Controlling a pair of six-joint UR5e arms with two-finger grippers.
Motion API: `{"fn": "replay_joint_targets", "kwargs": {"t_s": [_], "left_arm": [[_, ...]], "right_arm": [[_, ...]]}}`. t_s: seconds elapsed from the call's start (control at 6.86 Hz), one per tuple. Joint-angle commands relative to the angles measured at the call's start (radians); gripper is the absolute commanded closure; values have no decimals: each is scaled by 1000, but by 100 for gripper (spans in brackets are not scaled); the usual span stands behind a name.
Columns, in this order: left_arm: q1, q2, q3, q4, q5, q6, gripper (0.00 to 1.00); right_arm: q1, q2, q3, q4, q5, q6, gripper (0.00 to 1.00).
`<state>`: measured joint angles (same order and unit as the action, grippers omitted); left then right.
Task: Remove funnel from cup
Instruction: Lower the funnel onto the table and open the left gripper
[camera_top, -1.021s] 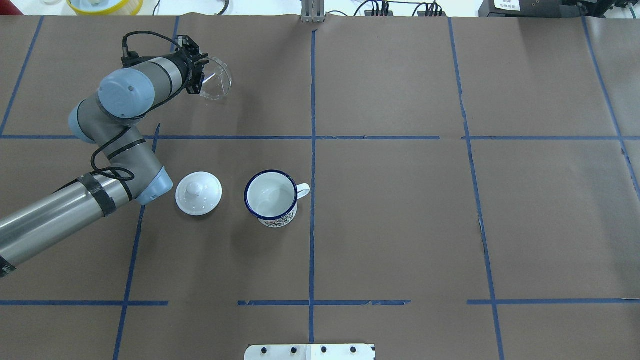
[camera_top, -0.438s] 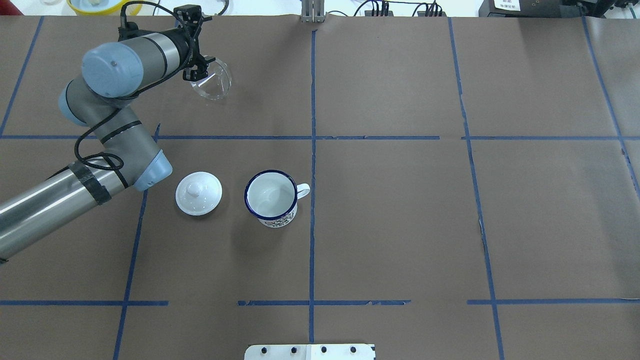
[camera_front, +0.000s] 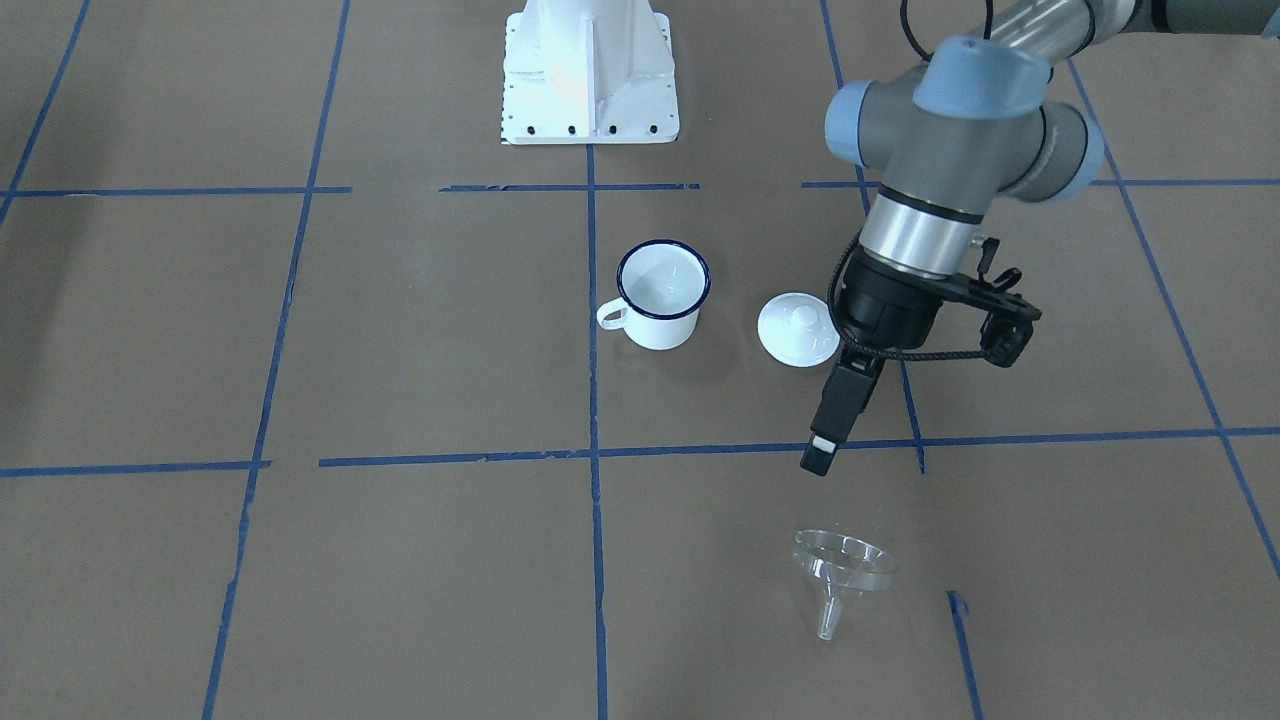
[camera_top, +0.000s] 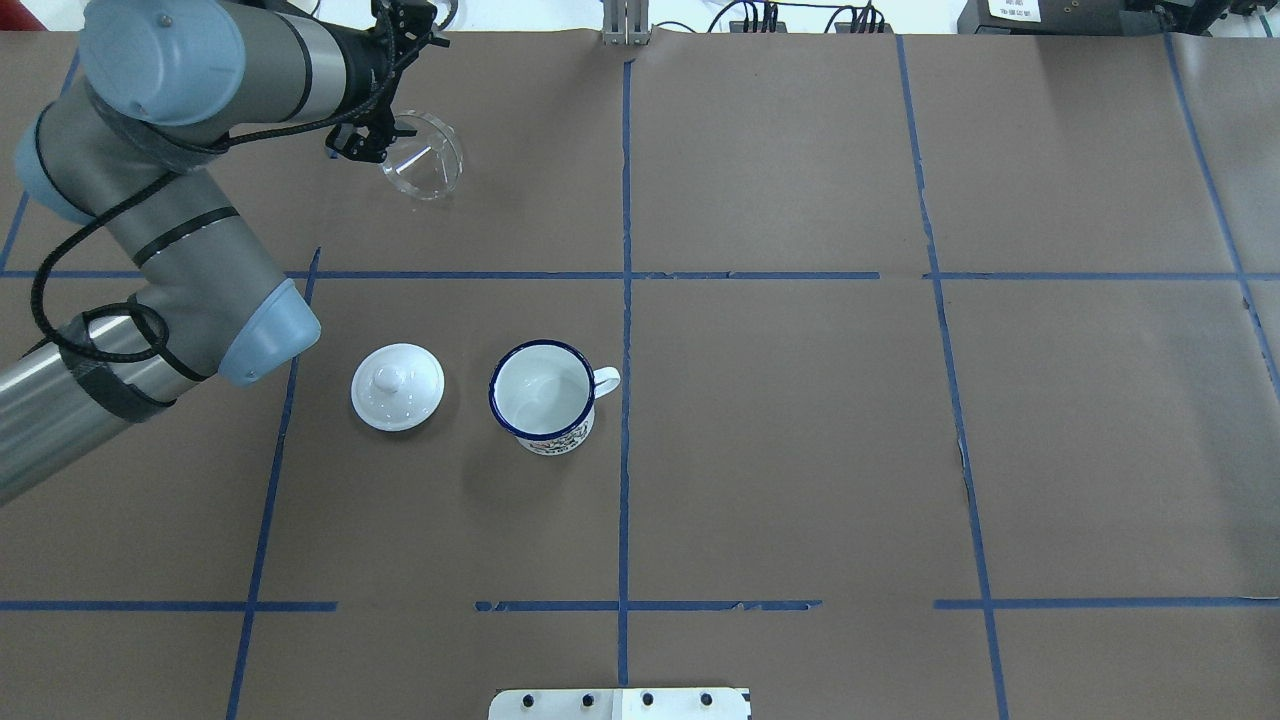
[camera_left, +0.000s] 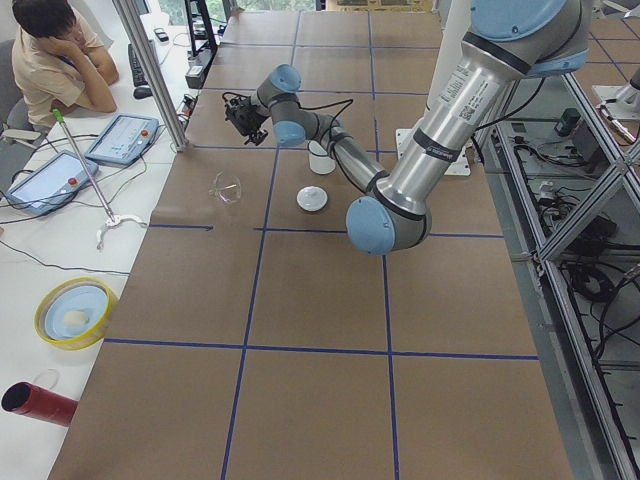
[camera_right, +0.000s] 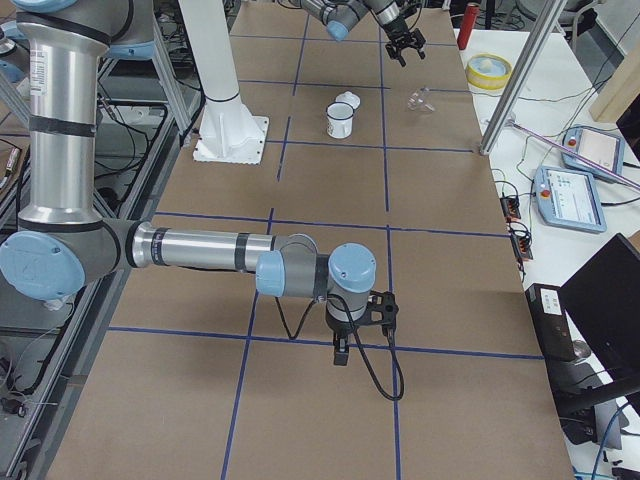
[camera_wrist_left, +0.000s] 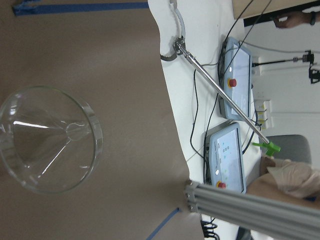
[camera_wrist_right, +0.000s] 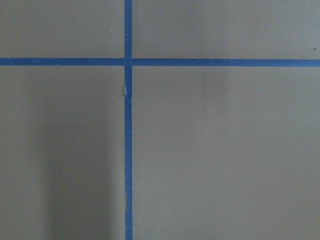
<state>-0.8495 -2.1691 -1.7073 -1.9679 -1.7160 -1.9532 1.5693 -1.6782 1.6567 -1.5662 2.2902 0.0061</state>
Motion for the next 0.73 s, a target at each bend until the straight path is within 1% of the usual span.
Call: {"fn": "replay_joint_targets", "kwargs": {"t_s": [0.0,0.15,0.29,0.44,0.58], "left_arm": [[-2,5,-153,364,-110,504,0],[1,2,-150,366,-167,602,0],[7,-9,-147,301,-222,655,0],[12,1,-135,211,-294,686,0],[30,27,-135,272,-293,691,0]], "right_arm": [[0,0,0,0,0,0,0],[0,0,0,0,0,0,0],[0,0,0,0,0,0,0],[0,0,0,0,0,0,0],[0,0,0,0,0,0,0]]}}
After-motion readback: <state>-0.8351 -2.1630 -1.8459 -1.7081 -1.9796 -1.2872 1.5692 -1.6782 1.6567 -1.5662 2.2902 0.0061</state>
